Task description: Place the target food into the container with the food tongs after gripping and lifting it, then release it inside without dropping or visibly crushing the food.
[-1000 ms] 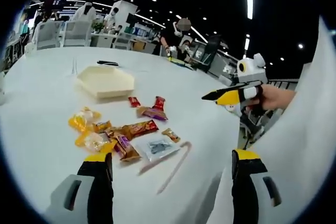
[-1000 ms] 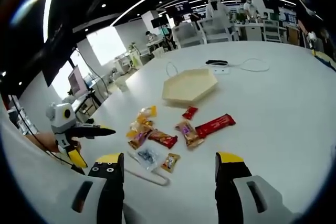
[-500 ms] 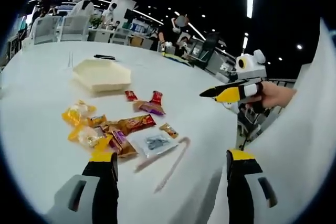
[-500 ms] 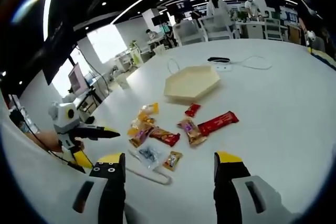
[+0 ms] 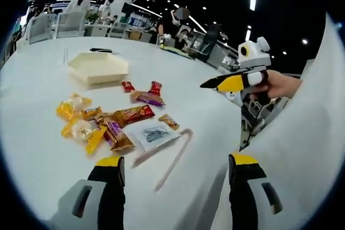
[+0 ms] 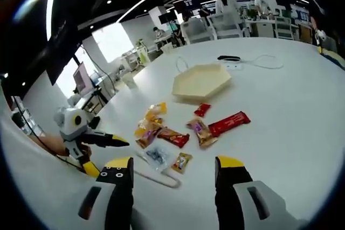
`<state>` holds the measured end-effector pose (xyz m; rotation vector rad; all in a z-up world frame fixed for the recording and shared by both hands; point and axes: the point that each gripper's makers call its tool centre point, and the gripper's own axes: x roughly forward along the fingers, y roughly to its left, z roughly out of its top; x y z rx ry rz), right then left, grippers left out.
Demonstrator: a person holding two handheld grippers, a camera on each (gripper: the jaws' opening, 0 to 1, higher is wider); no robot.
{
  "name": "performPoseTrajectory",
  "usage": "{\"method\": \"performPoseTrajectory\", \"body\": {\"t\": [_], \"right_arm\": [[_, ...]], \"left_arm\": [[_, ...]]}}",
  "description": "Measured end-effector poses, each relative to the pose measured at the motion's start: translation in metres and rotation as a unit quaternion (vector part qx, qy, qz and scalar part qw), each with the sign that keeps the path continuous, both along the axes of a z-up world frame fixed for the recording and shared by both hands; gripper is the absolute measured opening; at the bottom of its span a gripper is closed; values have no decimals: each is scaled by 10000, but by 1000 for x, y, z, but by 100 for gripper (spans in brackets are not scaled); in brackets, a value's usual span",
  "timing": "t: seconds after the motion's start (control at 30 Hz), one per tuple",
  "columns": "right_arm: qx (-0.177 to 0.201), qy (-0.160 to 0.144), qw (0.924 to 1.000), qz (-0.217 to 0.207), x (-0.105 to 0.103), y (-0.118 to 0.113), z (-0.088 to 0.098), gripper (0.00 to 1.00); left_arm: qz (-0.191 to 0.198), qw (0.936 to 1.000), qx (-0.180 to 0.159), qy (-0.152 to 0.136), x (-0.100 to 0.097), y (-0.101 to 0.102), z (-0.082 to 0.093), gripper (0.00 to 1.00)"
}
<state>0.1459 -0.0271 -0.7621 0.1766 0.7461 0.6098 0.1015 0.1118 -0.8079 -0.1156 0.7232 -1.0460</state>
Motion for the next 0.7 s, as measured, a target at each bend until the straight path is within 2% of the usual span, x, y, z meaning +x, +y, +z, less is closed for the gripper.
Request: {"method": "performPoseTrajectory", "body": {"t": [0.2,0.27,0.37,0.5,0.6,0.7], "right_arm": [[-81,31,10000,33,-2,0,-2,62],[-105,31,9999,29,-2,-1,-2,62],[-106,39,9999,9,-3,-2,-1,62],[-117,49,9999,-18,-4,-4,-2,62],[-143,60,9999,-55,-4,-5,-4,62],[-130,86,9998,-99,-5,-5,-5,62]], "left_arm": [[-60,10000,68,-4,1,-1,-6,78],[-62,10000,-1,61,1,-3,-5,78],[-125,9999,-11,0,1,-5,-5,80],[-298,9994,165,-62,0,-7,-13,78],[-390,9991,141,17,-3,-12,-19,78],[-518,9983,250,-56,-5,-16,-25,79]]}}
